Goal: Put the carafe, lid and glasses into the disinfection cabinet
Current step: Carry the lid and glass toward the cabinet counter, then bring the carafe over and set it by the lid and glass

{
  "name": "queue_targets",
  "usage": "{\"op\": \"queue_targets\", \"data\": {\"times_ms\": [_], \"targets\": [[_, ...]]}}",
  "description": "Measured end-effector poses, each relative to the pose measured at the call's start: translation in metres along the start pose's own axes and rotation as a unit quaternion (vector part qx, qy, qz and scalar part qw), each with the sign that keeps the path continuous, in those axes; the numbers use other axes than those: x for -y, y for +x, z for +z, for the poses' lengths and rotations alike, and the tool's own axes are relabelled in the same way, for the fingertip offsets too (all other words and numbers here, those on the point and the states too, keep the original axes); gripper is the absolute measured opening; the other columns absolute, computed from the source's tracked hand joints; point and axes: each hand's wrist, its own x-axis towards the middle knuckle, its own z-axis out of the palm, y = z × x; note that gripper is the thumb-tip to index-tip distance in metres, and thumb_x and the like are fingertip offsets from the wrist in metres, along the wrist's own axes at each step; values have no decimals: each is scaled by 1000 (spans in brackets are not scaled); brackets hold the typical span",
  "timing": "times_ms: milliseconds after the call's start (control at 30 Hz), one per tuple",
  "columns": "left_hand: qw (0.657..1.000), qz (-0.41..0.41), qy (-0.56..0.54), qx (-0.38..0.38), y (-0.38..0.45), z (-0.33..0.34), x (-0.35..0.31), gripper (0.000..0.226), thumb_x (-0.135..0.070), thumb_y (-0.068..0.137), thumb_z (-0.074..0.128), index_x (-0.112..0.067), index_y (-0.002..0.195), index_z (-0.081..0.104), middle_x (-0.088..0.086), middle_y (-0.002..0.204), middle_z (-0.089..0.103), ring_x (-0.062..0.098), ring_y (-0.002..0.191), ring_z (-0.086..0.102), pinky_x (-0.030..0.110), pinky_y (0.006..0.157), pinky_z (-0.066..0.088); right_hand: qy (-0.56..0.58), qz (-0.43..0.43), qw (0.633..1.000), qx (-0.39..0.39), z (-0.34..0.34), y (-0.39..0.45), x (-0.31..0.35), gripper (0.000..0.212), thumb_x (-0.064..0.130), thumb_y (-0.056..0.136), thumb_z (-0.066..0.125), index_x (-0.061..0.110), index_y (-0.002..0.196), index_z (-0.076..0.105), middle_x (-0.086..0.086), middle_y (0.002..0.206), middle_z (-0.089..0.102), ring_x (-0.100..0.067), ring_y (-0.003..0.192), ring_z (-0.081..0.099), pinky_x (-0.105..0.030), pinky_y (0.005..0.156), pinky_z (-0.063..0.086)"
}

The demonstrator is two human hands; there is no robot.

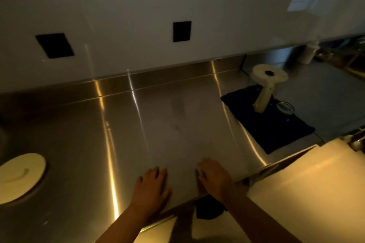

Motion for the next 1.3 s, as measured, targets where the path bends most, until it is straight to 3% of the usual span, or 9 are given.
{"op": "queue_targets", "data": {"times_ms": [133,300,467,700,900,967,1067,1233,1300], "targets": [[1000,-24,13,8,22,15,-28,65,-59,91,30,-32,149,15,3,157,10,24,144,6,42,112,16,-17,-34,999,-13,14,-2,-33,41,30,100,35,19,139,40,0,149,29,-18,131,30,-28,103,30],[1000,-7,-3,6,81,7,-60,67,-60,90,34,-31,148,19,3,157,13,23,144,9,41,112,15,-4,-60,998,-10,-11,25,-68,40,31,99,35,17,136,45,-5,145,35,-22,129,34,-34,101,34],[999,47,-28,2,161,-14,-112,66,-59,91,31,-33,149,12,-1,157,8,17,143,10,39,113,16,17,-1,997,-70,-79,46,-138,43,38,99,34,29,141,35,6,151,24,-11,135,23,-23,105,22],[986,149,-54,-47,253,-68,-218,67,-59,93,32,-34,149,5,1,158,3,19,144,5,41,115,8,-1,97,979,-181,-170,62,-235,44,29,92,57,17,133,49,-5,139,44,-21,126,40,-28,97,38],[975,192,-61,-90,307,-89,-294,68,-56,94,36,-30,149,7,3,158,7,22,143,9,42,114,15,-23,115,981,-152,-190,82,-304,51,31,89,61,15,134,46,-6,138,43,-24,128,36,-32,101,34],[977,174,-78,-100,319,-90,-310,69,-55,94,36,-28,150,7,4,157,10,21,143,12,40,114,18,-25,86,987,-135,-191,90,-321,54,33,86,63,15,134,47,-8,137,45,-27,126,39,-36,102,35],[977,128,-123,-116,329,-92,-327,69,-53,93,39,-26,150,12,3,154,20,19,140,21,39,112,25,-6,40,996,-85,-189,99,-339,62,44,86,60,21,139,39,-2,138,40,-22,124,38,-31,96,40],[963,76,-196,-166,335,-88,-354,50,-42,92,51,-18,134,40,0,127,50,12,113,48,23,92,39,13,-26,999,-37,-185,111,-361,65,55,83,55,28,139,33,3,135,40,-15,118,39,-24,85,43],[962,33,-207,-175,335,-85,-365,51,-40,94,50,-16,137,37,2,121,53,13,106,51,18,84,37,16,-53,998,-28,-185,115,-366,65,57,83,54,28,138,33,4,134,40,-14,116,39,-23,84,42]]}}
